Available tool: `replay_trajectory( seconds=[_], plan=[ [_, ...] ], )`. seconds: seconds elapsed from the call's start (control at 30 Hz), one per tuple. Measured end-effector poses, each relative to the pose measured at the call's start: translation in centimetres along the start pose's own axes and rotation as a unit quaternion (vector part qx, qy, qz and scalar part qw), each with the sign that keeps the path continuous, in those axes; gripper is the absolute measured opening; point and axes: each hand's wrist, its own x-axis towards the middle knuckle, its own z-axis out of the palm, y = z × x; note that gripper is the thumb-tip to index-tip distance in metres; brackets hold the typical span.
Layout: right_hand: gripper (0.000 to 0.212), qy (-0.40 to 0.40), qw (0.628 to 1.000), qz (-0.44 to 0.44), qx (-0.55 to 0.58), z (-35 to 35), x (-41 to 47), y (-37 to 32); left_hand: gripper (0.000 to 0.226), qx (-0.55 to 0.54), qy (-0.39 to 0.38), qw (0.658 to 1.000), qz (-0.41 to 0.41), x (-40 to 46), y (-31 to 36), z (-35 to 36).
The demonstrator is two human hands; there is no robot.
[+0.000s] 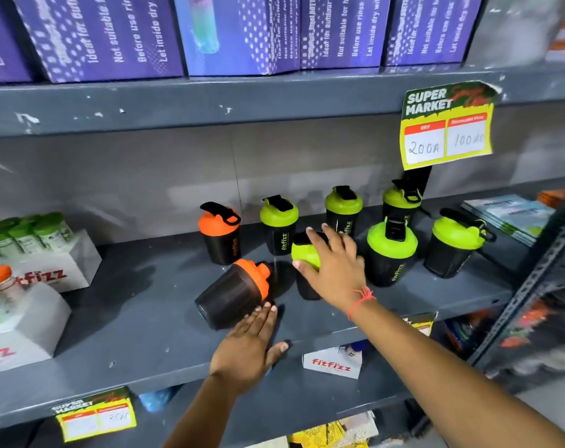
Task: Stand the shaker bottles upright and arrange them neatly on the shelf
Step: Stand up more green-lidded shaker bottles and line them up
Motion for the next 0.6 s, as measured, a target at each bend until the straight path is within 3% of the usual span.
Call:
replay_trajectory(
  seconds=[0.1,0.27,0.37,0.47,0.6],
  plan=[
    [0.058,0.026,0.999,0.013,0.022,-1.8,1.4,0.0,0.067,-0.003,0.011,1.000,0.001,0.1,-0.1,0.2],
    [0.062,-0.224,0.974,-0.026,-0.002,-5.2,5.0,-0.4,0.067,-0.002,0.016,1.000,0.007,0.1,-0.2,0.6],
    [0.058,-0.195,0.980,-0.006,-0.024,-5.3,5.4,-1.2,0.068,-0.004,0.019,1.000,0.005,0.2,-0.3,0.7],
    [0.053,-0.150,0.981,0.002,-0.122,-4.7,5.2,-2.2,0.067,0.003,0.027,1.000,0.008,0.2,-0.3,0.8],
    [0.067,-0.145,0.978,-0.009,-0.150,-5.0,5.1,-2.7,0.067,0.004,0.028,1.000,0.013,0.2,-0.3,0.7]
  ],
)
